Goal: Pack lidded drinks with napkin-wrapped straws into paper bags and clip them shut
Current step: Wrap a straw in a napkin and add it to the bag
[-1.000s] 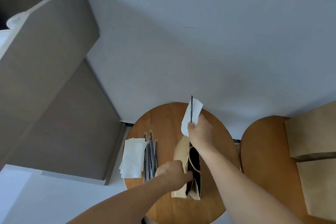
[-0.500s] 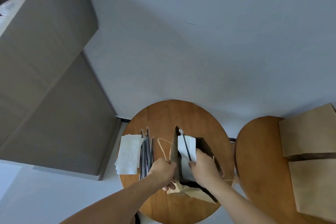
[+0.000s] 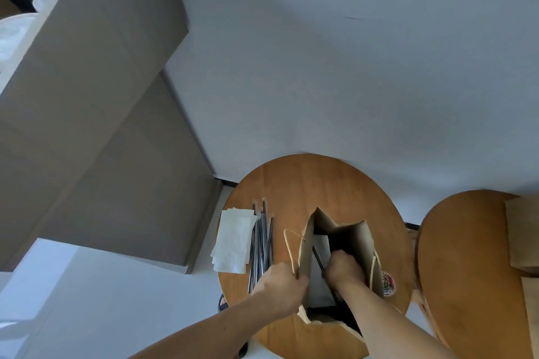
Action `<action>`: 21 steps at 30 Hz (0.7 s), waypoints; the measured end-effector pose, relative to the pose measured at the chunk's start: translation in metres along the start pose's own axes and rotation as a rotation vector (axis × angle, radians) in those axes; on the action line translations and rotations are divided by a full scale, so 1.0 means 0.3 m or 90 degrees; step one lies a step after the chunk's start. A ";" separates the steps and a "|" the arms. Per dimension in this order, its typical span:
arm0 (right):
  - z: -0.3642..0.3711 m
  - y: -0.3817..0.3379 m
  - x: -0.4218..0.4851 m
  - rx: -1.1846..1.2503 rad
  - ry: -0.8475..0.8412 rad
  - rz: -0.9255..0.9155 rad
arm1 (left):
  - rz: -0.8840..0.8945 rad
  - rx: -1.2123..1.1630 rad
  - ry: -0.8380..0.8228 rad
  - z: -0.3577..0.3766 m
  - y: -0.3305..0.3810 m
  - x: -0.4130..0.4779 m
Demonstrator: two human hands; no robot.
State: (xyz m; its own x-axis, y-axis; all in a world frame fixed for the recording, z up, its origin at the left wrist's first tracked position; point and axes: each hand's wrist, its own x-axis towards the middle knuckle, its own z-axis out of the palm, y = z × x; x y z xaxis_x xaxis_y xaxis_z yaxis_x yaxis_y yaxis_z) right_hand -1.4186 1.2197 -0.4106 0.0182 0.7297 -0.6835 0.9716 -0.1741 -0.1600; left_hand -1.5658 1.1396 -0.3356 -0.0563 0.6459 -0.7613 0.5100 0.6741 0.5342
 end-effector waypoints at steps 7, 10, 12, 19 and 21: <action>0.001 -0.026 -0.051 -0.003 0.047 -0.059 | 0.031 0.010 -0.002 -0.015 -0.016 -0.007; -0.068 -0.059 -0.124 -0.052 0.086 -0.108 | 0.050 0.033 -0.004 -0.013 -0.015 0.003; -0.142 -0.085 -0.201 -0.099 0.124 -0.188 | 0.069 0.040 -0.001 -0.004 -0.014 0.009; -0.439 -0.075 -0.408 0.078 0.305 -0.296 | 0.106 -0.020 -0.019 0.028 0.015 0.013; -0.481 -0.014 -0.393 0.180 0.298 -0.242 | 0.112 -0.048 -0.054 0.034 0.026 0.009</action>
State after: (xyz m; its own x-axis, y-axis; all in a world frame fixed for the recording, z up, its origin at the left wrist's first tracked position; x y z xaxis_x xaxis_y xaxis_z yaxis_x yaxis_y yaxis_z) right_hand -1.3909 1.2297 -0.2267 -0.1512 0.9736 -0.1708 0.8324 0.0323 -0.5532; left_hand -1.5533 1.1430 -0.3373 0.1024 0.7261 -0.6799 0.4397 0.5801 0.6857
